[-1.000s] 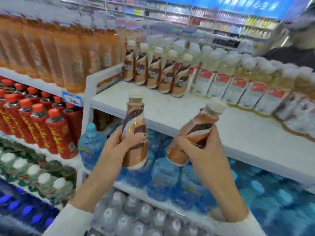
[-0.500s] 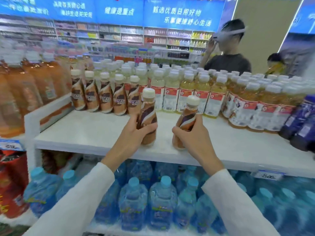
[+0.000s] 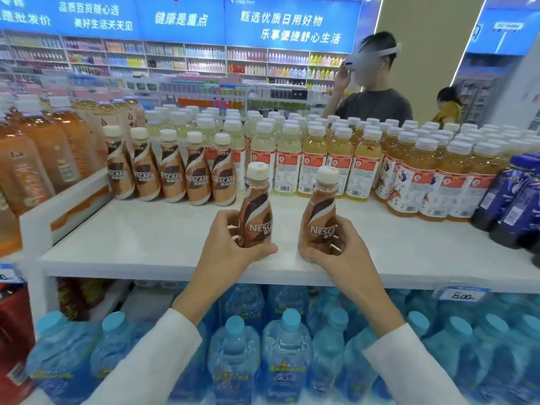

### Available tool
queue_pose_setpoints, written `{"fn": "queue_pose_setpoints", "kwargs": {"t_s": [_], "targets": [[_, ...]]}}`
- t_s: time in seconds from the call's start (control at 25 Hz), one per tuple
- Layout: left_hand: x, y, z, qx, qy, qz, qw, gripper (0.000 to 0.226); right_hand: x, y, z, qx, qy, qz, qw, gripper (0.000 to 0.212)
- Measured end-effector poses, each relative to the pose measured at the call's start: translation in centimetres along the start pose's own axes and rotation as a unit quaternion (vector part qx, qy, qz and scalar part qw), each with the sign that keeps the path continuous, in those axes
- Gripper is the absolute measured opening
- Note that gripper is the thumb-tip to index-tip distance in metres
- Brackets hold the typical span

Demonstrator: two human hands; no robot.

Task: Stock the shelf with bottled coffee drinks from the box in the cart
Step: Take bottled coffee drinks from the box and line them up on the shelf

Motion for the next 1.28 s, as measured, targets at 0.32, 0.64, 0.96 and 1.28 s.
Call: {"fn": "queue_pose_setpoints", "kwargs": {"t_s": [0.32,0.64,0.96,1.28], "targets": [[-0.1,0.3,-1.2,0.053,0.004,-0.014,0.998,0.053,0.8,0.5,-1.1,-0.01,0.027,0.017,0.999,0.074],[-2.0,1.5,-0.5,-0.038,-0.033,-0.022,0.998,0.071,0.8,1.3,-1.2,-0.053,-0.014,0.025,0.998,0.059],[1.5,1.7,8.1,-0.135,-0.067,0.03,0.988,0.053,2.9,-0.1,-10.7,-0.002,0.006,0.028,1.0,0.053],[6.0,-0.9,20.9,-0.255,-0.168,0.062,0.95,0.053,6.7,-3.9,-27.2,0.091,0.015,0.05,0.994,0.052]]}}
Point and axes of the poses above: each hand's wrist, its own y-axis away from the middle knuckle, its own z-axis out of the back of the hand, x = y × z, the point moved 10 cm from there along -y, towards the middle knuckle, and after that the axes turned 7 degrees about -y, right-handed, at the moved point
